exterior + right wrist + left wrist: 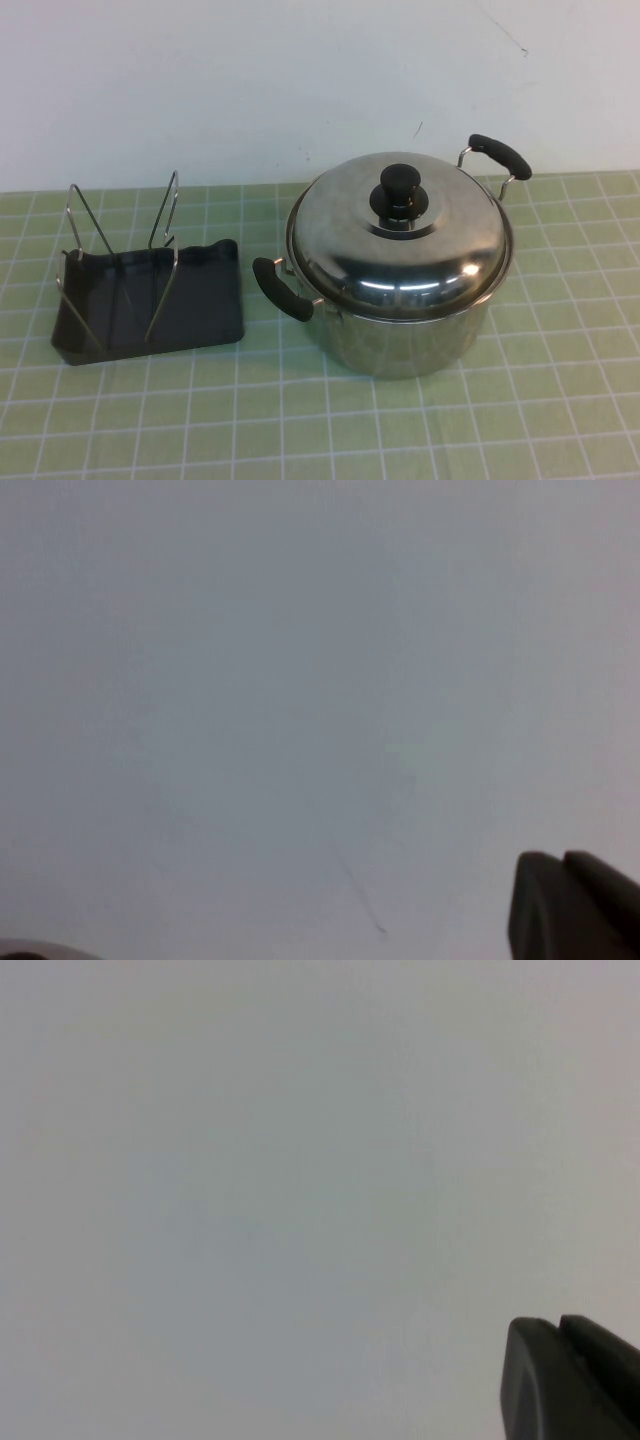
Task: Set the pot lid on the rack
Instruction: Open the pot
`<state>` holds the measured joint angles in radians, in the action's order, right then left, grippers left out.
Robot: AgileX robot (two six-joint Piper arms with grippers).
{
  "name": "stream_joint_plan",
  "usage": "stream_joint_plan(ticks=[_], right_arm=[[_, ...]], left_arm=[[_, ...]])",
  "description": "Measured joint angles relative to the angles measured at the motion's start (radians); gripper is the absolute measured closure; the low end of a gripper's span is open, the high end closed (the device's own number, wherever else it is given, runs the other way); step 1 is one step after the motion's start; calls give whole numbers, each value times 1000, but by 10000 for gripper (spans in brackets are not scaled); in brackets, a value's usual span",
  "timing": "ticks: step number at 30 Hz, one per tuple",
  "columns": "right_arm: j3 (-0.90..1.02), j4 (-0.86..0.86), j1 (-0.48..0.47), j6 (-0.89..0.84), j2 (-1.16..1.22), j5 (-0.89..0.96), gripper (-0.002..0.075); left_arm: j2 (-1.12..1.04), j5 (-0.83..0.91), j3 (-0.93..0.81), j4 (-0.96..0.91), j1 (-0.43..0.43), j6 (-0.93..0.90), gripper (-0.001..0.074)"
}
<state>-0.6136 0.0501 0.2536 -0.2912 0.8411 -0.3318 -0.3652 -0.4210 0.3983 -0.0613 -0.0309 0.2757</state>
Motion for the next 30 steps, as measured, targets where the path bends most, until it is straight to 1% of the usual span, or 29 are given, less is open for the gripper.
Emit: stream_joint_plan(ticks=[3, 6, 8, 12, 14, 16, 17, 18, 20, 22, 24, 26, 28, 30], right_arm=[[-2, 181, 99, 131, 133, -162, 727], [-6, 289, 167, 161, 274, -314, 727], [-13, 329, 195, 154, 368, -400, 727], [-55, 342, 210, 155, 558, -525, 727], [-86, 342, 210, 182, 641, -549, 726], [-118, 342, 210, 219, 702, -557, 711], [-136, 342, 210, 237, 730, -559, 691], [-151, 340, 210, 249, 750, -561, 666], [-184, 340, 210, 267, 795, -566, 569], [-211, 340, 210, 291, 833, -568, 447], [-237, 330, 210, 325, 865, -564, 305], [-258, 315, 210, 356, 890, -551, 195], [-278, 309, 210, 383, 915, -525, 141], [-289, 302, 210, 397, 938, -500, 121]], left_arm=[[-31, -66, 0, -9, 0, 0, 738], [-35, -89, 0, -9, 0, 4, 738], [-35, -98, 0, -12, 0, 28, 738], [-35, -75, 0, -64, 0, 95, 738], [-35, -19, 0, -115, 0, 130, 738], [-35, 45, 0, -174, 0, 170, 738], [-35, 67, 0, -205, 0, 196, 738], [-38, 80, 0, -238, 0, 225, 738], [-38, 87, 0, -297, 0, 288, 738], [-38, 77, 0, -382, 0, 375, 738], [-38, 61, 0, -478, 0, 457, 738], [-38, 40, 0, -584, 0, 546, 738], [-38, 11, 0, -698, 0, 636, 738], [-38, -19, 0, -799, 0, 713, 738]])
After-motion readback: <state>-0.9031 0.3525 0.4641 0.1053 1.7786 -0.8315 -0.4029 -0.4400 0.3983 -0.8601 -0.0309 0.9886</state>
